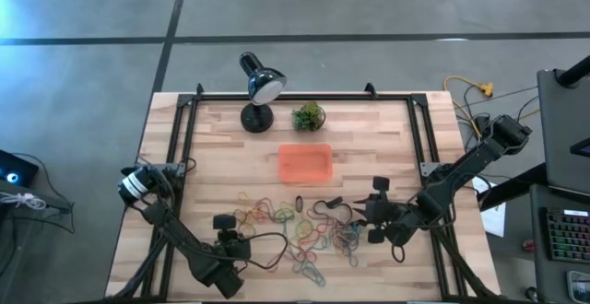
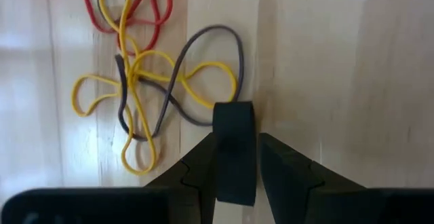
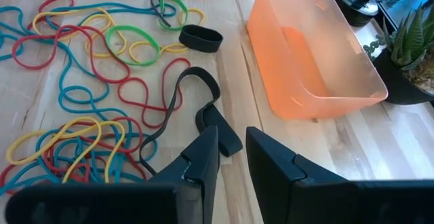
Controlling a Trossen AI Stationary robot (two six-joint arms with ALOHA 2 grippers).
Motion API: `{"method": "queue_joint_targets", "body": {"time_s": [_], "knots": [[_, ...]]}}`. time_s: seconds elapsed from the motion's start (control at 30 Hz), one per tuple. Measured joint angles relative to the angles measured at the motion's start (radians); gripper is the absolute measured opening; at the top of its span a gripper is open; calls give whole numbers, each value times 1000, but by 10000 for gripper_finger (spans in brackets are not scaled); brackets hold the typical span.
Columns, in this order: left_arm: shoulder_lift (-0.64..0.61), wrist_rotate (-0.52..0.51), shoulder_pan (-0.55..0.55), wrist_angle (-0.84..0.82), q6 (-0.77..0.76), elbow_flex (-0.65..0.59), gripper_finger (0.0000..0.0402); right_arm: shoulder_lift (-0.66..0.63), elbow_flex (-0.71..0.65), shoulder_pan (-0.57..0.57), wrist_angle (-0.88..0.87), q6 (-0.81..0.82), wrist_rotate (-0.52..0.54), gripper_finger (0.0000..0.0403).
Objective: Pick and place rubber bands into bin
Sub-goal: Put the black rubber band into the orange bin
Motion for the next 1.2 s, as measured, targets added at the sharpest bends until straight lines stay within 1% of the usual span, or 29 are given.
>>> {"method": "queue_joint_targets", "body": {"time_s": [0.6, 0.7, 0.87, 0.93, 1.07, 1.13, 1.2], "knots": [[-1, -6, 2, -8, -16, -51, 87, 0, -1, 0, 2, 0, 0, 72], [-1, -9, 4, -8, -32, -65, 69, 0, -1, 0, 3, 0, 0, 72], [-1, -13, 5, -8, -32, -66, 10, 0, -1, 0, 3, 0, 0, 72], [-1, -16, 4, -17, -32, -64, 6, 0, -1, 0, 3, 0, 0, 72], [-1, -74, 10, -49, -32, -34, 2, 0, -1, 0, 4, -3, 0, 72], [-1, -132, 18, -102, -28, 1, 1, 0, -1, 0, 3, -3, 0, 72], [-2, -213, 31, -155, -15, 42, 1, 0, -1, 0, 3, -4, 6, 72]]}}
